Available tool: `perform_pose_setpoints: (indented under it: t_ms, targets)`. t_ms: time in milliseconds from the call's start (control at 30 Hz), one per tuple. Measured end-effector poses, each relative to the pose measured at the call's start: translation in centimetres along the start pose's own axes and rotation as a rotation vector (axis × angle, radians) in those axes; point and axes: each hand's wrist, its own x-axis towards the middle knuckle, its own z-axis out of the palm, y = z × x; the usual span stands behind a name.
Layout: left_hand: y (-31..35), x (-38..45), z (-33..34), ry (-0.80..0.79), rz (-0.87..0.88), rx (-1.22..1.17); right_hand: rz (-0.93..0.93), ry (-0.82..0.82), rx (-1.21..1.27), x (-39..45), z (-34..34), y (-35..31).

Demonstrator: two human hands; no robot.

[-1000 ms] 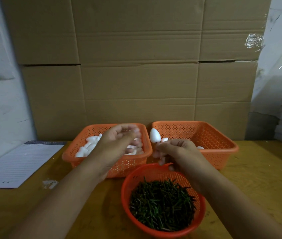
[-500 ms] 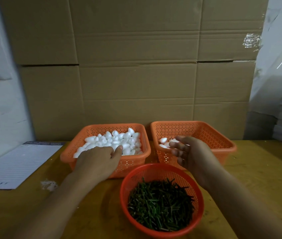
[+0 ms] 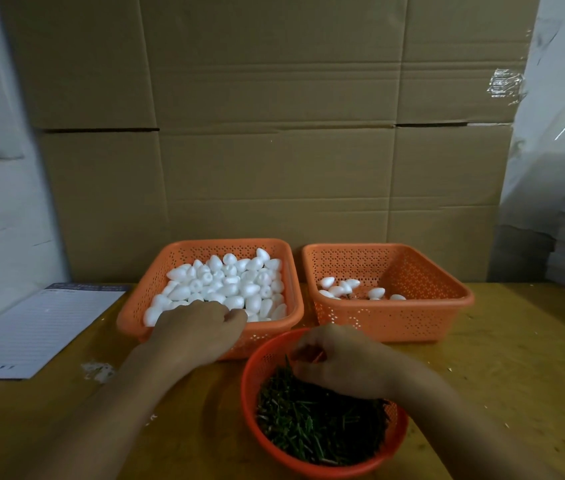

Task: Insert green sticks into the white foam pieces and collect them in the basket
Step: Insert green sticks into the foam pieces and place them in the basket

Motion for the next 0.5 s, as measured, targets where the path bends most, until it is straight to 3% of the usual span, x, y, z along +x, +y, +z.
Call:
perform_pose_setpoints:
  t_ms: [267, 500]
  targets:
    - [-0.24, 0.27, 0.17, -0.087, 0.056, 0.01, -0.02, 0.027, 0.001, -0.03, 0.01, 0.3]
    - [-0.33, 0.11, 0.3, -0.001, 0.061, -0.009, -0.023, 0.023, -0.001, 0.0, 0.04, 0.31]
